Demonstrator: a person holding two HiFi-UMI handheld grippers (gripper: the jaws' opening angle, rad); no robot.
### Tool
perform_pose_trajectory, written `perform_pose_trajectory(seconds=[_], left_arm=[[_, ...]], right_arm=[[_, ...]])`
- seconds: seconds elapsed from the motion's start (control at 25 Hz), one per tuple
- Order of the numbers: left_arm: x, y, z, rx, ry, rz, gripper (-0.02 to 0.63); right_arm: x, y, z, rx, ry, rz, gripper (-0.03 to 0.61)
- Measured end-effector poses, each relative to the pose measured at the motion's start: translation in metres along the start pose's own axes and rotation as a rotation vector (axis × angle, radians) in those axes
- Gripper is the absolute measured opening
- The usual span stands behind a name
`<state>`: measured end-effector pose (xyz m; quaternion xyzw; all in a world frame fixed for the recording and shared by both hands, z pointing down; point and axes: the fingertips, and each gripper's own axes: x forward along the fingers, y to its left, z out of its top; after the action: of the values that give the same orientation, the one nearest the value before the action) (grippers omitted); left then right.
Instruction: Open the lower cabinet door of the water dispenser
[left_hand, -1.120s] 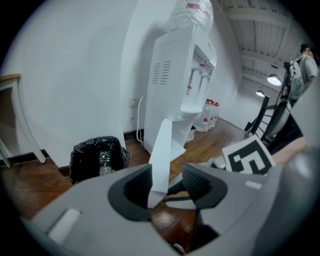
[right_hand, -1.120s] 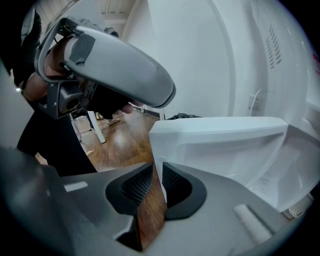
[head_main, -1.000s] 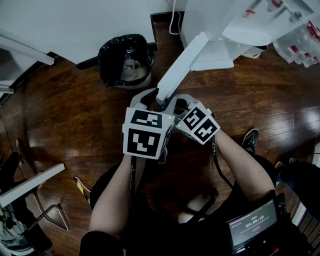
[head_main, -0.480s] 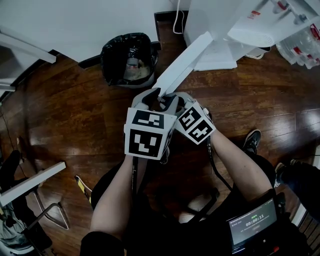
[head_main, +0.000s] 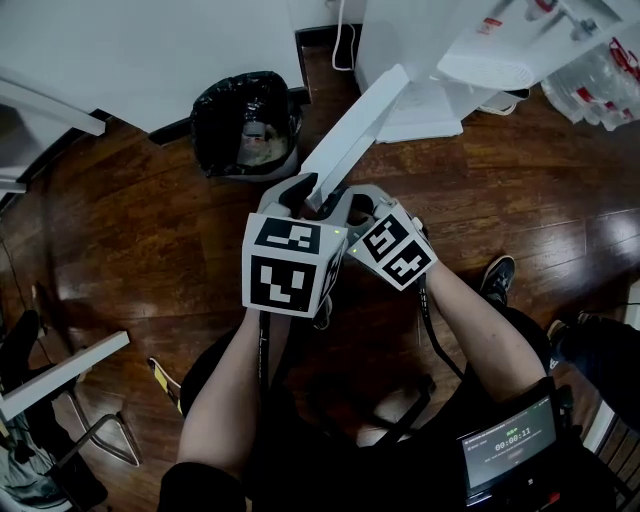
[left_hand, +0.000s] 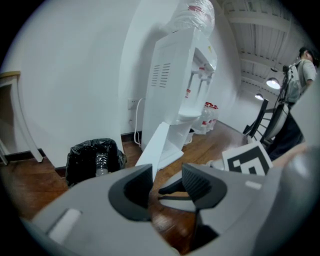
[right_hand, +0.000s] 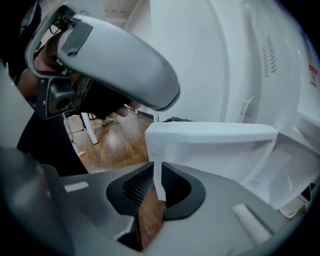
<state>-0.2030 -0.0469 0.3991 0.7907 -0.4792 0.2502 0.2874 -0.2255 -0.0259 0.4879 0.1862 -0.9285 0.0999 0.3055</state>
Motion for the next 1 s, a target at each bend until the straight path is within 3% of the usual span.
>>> perform_pose_trajectory(seconds=[0.2, 0.52, 0.76, 1.0], left_arm=[[0.011, -0.030, 0.014, 0.014, -0.020, -0.033, 0.202], [0.038, -0.099, 0.045, 0.041, -0.070, -0.101, 0.179], [0.052, -0.157, 0.080, 0.062, -0.176, -0.151, 0.153], [0.062, -0.217, 0.111, 0.099, -0.258, -0.219, 0.146]], right_arm=[[-0.051, -0.044, -0.005, 0.063, -0.044, -0.117, 0.051], [-0.161, -0.113, 0.003, 0.280, -0.227, -0.344, 0.010], [-0.249, -0.154, 0.015, 0.304, -0.370, -0.530, 0.005], [-0.317, -0.163, 0.019, 0.299, -0.480, -0.604, 0.005]])
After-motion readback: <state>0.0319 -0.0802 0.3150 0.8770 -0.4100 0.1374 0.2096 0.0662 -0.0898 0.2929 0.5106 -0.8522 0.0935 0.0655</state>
